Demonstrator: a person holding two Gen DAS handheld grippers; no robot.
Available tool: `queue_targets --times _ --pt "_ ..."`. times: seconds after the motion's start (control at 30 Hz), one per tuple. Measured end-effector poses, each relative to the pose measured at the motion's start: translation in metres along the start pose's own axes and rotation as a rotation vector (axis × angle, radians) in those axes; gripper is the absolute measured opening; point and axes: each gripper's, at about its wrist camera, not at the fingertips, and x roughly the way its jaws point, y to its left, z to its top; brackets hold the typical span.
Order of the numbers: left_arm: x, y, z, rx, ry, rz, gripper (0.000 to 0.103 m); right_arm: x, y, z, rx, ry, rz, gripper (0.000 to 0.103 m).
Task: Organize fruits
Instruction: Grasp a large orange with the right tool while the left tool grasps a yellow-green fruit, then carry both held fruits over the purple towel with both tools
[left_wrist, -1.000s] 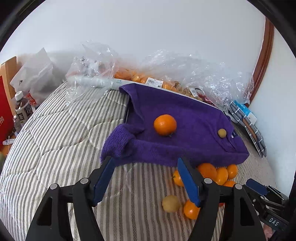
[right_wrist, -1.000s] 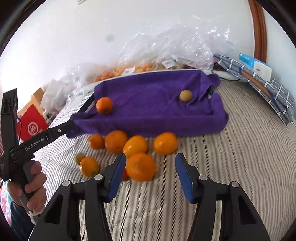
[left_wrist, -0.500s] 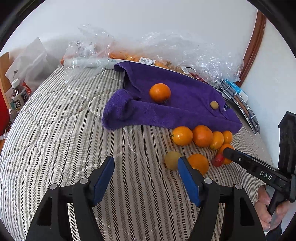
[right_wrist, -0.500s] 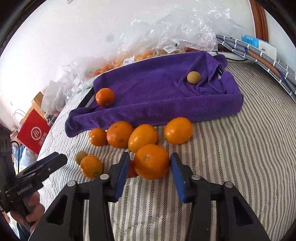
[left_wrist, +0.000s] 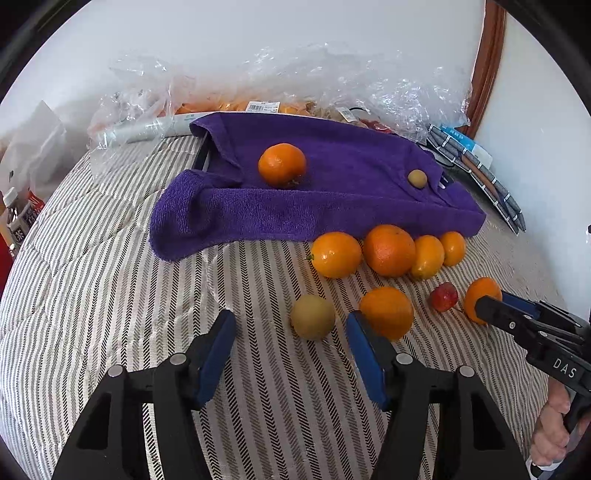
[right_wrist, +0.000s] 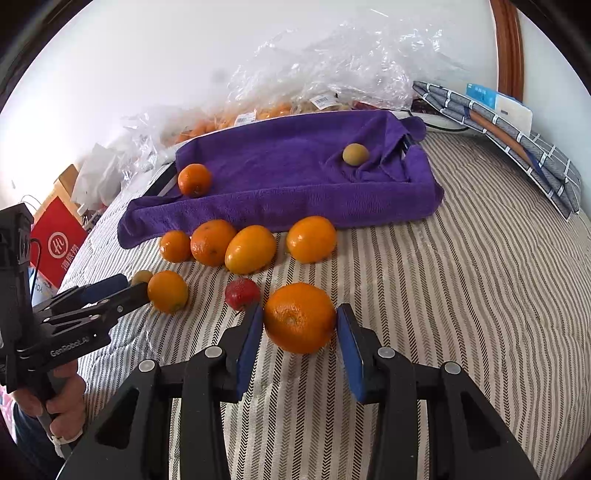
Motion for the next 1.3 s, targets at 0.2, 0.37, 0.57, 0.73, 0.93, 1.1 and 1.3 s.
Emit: queue_targets --times 0.2,0.37,0.57,0.73,0.93,1.1,1.3 --pt "0.002 0.001 0.002 -0.013 -0.003 -0.013 0.025 0.011 0.002 -0.001 0.013 -0.010 -0.025 0.041" --pt "0.001 0.006 0.002 -0.037 -0.008 -0.013 0.024 0.016 0.003 0.005 0.019 -0.013 -0.026 0.041" --pt "-0.009 0.015 0.003 -0.069 -0.028 0.000 0.024 0.012 0.005 0.003 -0.002 -0.029 -0.045 0.041" --pt "-0.019 0.023 0.009 -0.095 -0.052 0.002 0.024 0.000 0.003 0.001 -0.003 -0.047 -0.040 0.041" --pt "-0.028 0.030 0.017 -0.117 -0.084 0.009 0.024 -0.014 -0.001 0.005 0.003 -0.075 -0.045 0.041" --pt "-0.033 0.035 0.024 -0.141 -0.106 0.008 0.024 -0.024 -0.004 0.011 -0.001 -0.100 -0.052 0.041" --pt "-0.036 0.038 0.038 -0.137 -0.132 0.020 0.024 -0.031 -0.008 0.023 -0.012 -0.124 -0.054 0.041"
